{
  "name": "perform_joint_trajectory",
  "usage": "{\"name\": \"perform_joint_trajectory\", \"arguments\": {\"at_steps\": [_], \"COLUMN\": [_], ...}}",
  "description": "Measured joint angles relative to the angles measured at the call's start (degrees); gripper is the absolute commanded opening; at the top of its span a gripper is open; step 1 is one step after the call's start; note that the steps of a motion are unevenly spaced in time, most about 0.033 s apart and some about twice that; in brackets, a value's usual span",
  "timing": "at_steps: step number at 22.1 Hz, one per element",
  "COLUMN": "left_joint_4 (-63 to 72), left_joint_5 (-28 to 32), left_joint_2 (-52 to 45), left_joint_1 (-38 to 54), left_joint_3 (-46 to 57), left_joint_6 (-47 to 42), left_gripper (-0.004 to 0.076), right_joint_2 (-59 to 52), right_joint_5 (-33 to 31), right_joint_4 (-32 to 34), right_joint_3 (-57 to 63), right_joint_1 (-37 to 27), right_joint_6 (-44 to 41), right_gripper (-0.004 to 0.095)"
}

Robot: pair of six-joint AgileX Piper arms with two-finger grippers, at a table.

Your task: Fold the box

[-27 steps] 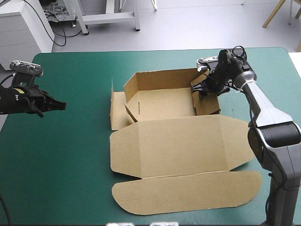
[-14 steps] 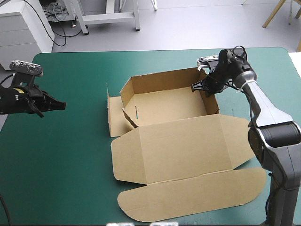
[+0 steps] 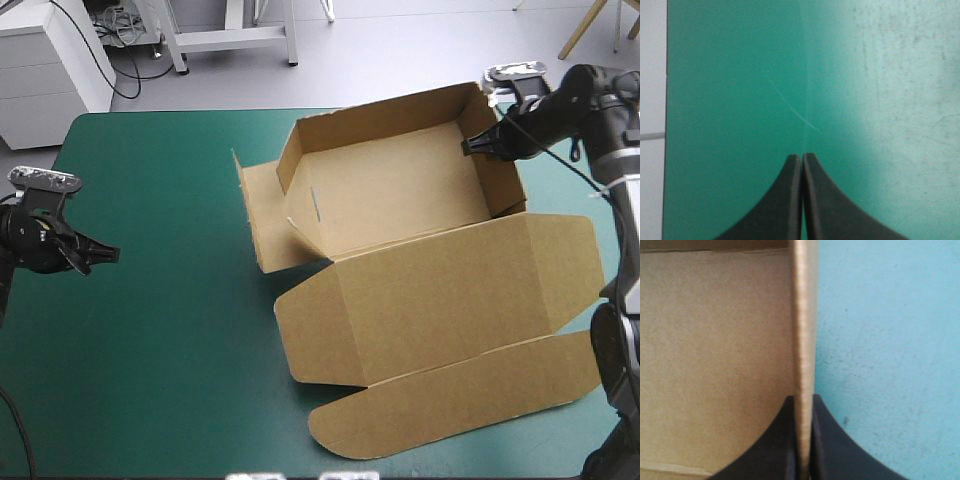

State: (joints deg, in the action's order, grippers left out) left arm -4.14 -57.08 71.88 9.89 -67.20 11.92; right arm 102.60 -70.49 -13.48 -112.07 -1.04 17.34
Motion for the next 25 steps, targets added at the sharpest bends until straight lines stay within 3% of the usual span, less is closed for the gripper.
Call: {"name": "perform_joint_trajectory", "arguments": {"at_steps": [6,10,13,18,25], "left_joint_4": [8.40,19.51,36.92,65.28,81.68], "left_joint_5": [15.30,18.67,16.72,4.87,-2.50], "left_joint_2": [0.06,1.35,5.60,16.54,22.60], "left_joint_1": [6.25,6.25,6.25,6.25,6.25], "left_joint_3": [15.14,18.51,18.74,18.81,18.81], "left_joint_6": [-1.24,5.78,20.37,47.37,56.72], "left_gripper": [-0.0008,-0.0001,0.0008,0.0007,0.0008], "right_joint_2": [-9.56,-13.15,-15.98,-18.84,-19.03], "right_joint_5": [-0.76,-0.89,-0.94,-0.94,-0.94], "right_joint_4": [-6.92,-9.35,-12.09,-12.80,-12.98], "right_joint_3": [0.00,0.00,0.00,0.00,0.00], "right_joint_1": [-6.97,-7.04,-7.04,-7.04,-7.04], "right_joint_6": [5.38,5.78,6.65,7.01,6.78], "right_gripper": [-0.0020,-0.0020,-0.0020,-0.0020,-0.0020]}}
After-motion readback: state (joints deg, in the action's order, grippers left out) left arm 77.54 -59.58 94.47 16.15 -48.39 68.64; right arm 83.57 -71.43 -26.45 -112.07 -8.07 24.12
